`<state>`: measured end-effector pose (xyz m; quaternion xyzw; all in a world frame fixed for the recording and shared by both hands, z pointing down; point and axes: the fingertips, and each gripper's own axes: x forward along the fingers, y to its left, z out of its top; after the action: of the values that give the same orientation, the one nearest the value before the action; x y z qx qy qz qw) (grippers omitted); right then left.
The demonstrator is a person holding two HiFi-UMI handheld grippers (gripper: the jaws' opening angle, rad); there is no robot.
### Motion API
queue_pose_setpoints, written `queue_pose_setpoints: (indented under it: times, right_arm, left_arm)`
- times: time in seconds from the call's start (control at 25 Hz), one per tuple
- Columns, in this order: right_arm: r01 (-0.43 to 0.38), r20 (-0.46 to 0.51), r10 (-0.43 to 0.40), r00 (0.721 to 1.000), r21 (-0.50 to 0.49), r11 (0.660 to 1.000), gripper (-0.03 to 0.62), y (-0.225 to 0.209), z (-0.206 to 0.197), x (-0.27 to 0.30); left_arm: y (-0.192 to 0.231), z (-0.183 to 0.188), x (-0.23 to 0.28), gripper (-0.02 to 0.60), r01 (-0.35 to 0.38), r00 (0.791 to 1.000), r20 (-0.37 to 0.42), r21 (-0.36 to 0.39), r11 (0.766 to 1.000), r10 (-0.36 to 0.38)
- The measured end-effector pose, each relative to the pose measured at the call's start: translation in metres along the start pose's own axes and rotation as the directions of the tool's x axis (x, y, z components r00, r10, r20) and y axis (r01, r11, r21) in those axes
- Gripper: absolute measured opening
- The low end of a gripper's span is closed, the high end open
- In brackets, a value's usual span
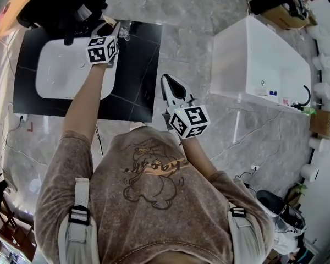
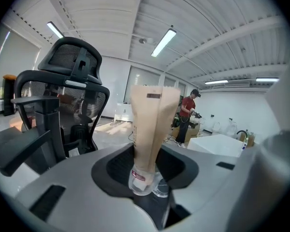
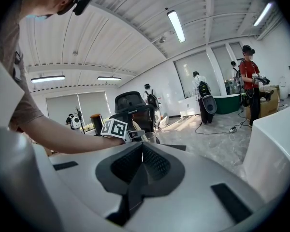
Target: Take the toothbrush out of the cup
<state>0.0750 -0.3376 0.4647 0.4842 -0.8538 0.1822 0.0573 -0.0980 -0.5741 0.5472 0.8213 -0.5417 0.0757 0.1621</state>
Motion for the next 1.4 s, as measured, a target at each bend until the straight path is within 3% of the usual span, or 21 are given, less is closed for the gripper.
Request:
queue_pose_setpoints:
  times: [0.28, 0.96, 1.4]
  right_arm:
    - [-0.011, -0.004, 0.011, 1.000, -0.001, 1.000, 0.018, 0.006, -0.004, 0.001]
    - [-0.062, 0.019, 0.062, 0.998, -0.001, 0.998, 0.018, 0.029, -0.002, -0.001]
    - [-0.082, 0.016, 0.082, 0.997, -0.001, 0.997, 0.018, 0.040, -0.011, -0.007]
  left_arm:
    - [-0.001, 0.005, -0.009, 0.089, -0.013, 1.000, 0.027, 0.004, 1.000, 0.013]
    - [-0.008, 0.077, -0.062, 0.086, -0.036, 0.982, 0.183, 0.009, 0.999, 0.034]
    - [-0.036, 0.059, -0.140, 0.086, -0.013, 0.983, 0.180, -0.075, 0.997, 0.026]
